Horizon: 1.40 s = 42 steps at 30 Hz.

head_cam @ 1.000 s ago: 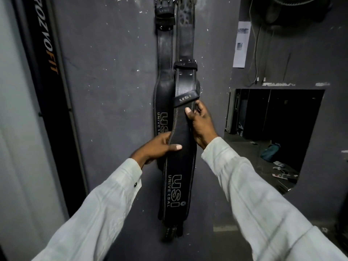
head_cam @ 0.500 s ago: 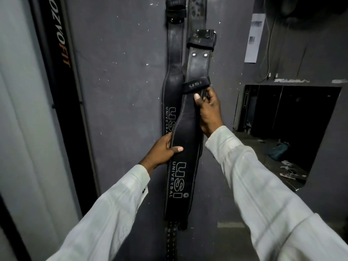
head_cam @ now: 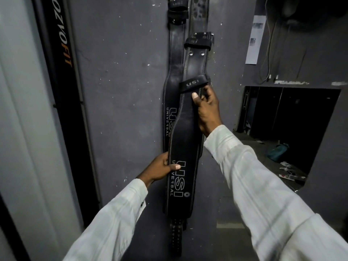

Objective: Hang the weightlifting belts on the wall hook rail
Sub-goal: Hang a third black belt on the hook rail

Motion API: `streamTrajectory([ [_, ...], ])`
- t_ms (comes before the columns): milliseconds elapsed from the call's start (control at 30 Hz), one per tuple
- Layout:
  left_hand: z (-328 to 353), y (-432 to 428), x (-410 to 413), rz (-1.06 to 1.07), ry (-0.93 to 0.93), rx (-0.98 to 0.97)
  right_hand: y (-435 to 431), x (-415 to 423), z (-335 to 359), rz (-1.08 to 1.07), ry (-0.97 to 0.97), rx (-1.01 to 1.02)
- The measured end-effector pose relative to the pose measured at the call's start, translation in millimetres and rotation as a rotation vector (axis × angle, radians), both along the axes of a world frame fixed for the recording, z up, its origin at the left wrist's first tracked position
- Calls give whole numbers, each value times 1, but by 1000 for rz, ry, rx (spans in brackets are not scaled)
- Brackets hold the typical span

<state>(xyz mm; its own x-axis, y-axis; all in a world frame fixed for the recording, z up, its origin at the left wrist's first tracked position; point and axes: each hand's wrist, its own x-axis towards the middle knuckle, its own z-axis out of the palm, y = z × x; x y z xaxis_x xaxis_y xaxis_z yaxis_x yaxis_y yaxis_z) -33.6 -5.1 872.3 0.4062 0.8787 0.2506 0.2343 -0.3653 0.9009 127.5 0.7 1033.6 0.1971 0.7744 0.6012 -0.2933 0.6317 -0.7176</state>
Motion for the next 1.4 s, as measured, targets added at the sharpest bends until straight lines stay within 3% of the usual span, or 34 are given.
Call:
streamTrajectory([
  [167, 3, -2, -6, -61, -92, -196, -5, -2, -18, 40, -33, -22],
  [333, 103, -5, 11, -68, -420, -23, -9, 1, -43, 152, -64, -64],
  [433, 150, 0, 31, 87, -504, 118, -13, 2, -58, 262, -107, -123],
  [600, 148, 9, 34, 189, -754, 4, -25, 11, -25, 263, -343, -316],
  [733, 125, 5, 44, 189, -714, 92, -36, 26, -8, 252, -613, -490],
  [800, 120, 3, 50, 168, -720, 86, -29, 27, -9, 109, -564, -489],
  [900, 123, 0, 54, 156, -712, 64, -18, 26, -13, -93, -514, -254],
  [1000, 133, -4, 53, 77, -727, 10, -17, 31, -18, -76, -524, -153],
  [1167, 140, 5, 53, 305, -728, -17, -21, 29, -8, 16, -538, -271],
  [1267, 135, 8, 51, 326, -719, 8, -24, 29, 1, 1, -555, -408],
  [1400, 130, 10, 47, 337, -698, 73, -22, 24, -1, -67, -612, -359],
])
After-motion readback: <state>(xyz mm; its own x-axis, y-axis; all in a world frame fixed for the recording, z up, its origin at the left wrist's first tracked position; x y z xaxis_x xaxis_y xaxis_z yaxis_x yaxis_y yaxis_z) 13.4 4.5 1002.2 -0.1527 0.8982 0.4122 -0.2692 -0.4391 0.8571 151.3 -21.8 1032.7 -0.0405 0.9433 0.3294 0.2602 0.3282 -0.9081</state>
